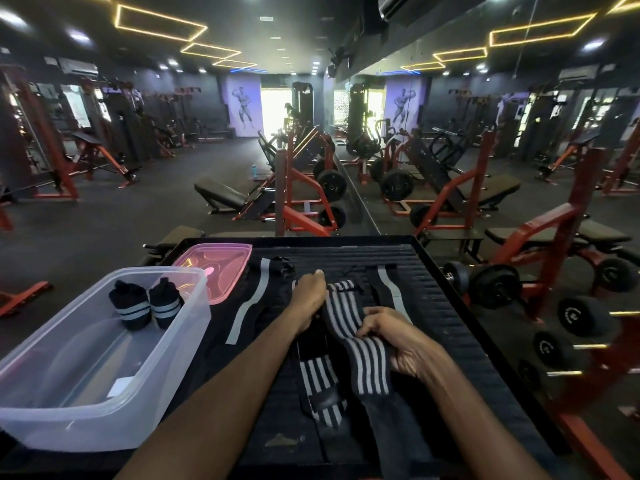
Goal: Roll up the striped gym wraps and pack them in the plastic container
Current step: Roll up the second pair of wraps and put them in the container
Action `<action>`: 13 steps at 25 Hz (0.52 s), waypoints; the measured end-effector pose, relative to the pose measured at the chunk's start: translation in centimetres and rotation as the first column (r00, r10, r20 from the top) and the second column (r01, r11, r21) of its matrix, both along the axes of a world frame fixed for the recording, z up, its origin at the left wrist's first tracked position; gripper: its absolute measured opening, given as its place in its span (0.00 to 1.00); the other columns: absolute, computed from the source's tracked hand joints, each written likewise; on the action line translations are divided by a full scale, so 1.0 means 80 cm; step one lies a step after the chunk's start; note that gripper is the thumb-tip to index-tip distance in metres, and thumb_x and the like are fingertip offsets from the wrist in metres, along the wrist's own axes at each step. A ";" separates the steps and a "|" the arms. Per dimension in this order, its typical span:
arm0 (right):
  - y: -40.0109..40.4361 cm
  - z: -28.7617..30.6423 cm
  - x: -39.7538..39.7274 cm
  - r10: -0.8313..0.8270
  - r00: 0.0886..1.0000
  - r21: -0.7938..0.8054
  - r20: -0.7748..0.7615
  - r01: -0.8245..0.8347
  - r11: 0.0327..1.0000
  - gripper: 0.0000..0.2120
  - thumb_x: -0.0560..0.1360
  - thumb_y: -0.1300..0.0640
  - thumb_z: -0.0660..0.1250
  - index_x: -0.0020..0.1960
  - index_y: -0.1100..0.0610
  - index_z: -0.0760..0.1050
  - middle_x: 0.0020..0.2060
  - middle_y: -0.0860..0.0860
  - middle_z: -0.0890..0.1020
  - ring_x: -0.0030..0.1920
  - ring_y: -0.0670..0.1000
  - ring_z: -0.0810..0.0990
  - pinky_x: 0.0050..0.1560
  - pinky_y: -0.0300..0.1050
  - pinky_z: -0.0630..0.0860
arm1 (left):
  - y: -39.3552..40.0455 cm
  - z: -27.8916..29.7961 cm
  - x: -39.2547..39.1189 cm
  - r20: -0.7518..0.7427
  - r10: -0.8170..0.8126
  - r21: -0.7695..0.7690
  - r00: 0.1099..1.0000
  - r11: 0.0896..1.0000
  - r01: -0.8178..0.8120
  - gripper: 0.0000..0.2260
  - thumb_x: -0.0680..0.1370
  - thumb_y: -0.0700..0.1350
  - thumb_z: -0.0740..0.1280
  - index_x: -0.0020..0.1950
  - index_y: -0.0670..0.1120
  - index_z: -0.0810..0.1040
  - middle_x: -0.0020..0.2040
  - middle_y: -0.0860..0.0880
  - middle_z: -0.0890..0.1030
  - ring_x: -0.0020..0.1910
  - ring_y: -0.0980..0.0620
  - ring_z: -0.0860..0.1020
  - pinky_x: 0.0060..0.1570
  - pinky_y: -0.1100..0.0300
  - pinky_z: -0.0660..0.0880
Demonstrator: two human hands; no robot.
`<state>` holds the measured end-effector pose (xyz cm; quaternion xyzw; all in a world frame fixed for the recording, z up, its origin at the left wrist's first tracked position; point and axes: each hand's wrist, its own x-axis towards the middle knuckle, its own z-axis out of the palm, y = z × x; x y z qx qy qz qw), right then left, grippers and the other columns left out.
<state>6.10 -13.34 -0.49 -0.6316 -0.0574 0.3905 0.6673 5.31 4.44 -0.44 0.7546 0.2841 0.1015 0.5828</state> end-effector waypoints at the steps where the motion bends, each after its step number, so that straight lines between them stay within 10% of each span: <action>1: -0.004 0.000 -0.005 0.092 0.995 -0.048 0.027 -0.090 0.995 0.21 0.68 0.74 0.61 0.60 0.66 0.77 0.50 0.65 0.83 0.43 0.60 0.84 0.36 0.51 0.83 | 0.005 -0.004 0.007 0.042 0.056 -0.139 0.998 0.989 -0.049 0.17 0.81 0.52 0.58 0.45 0.42 0.80 0.46 0.44 0.84 0.48 0.42 0.82 0.49 0.51 0.78; 4: -0.007 0.006 -0.002 0.282 0.939 -0.306 0.196 -0.215 0.927 0.13 0.78 0.61 0.63 0.61 0.62 0.78 0.50 0.59 0.83 0.42 0.57 0.82 0.35 0.48 0.81 | 0.002 -0.001 0.009 0.103 0.133 -0.231 0.986 0.967 -0.107 0.09 0.76 0.36 0.66 0.39 0.47 0.77 0.44 0.43 0.81 0.47 0.43 0.81 0.49 0.51 0.79; 7: 0.007 0.009 0.035 0.053 0.946 -0.297 0.320 0.047 0.954 0.13 0.81 0.48 0.62 0.55 0.57 0.77 0.47 0.57 0.83 0.41 0.57 0.83 0.38 0.50 0.82 | -0.012 0.002 0.004 0.112 0.146 -0.193 0.983 0.973 -0.123 0.12 0.74 0.30 0.64 0.46 0.46 0.80 0.49 0.43 0.83 0.50 0.45 0.82 0.53 0.53 0.81; 13: 0.048 -0.011 0.109 -0.299 0.939 0.010 0.172 0.302 0.953 0.12 0.78 0.63 0.67 0.60 0.66 0.78 0.51 0.63 0.86 0.45 0.58 0.85 0.40 0.51 0.83 | -0.035 0.028 -0.013 0.121 0.009 -0.380 0.993 0.924 0.038 0.16 0.69 0.24 0.57 0.35 0.41 0.80 0.36 0.43 0.81 0.36 0.46 0.81 0.36 0.56 0.80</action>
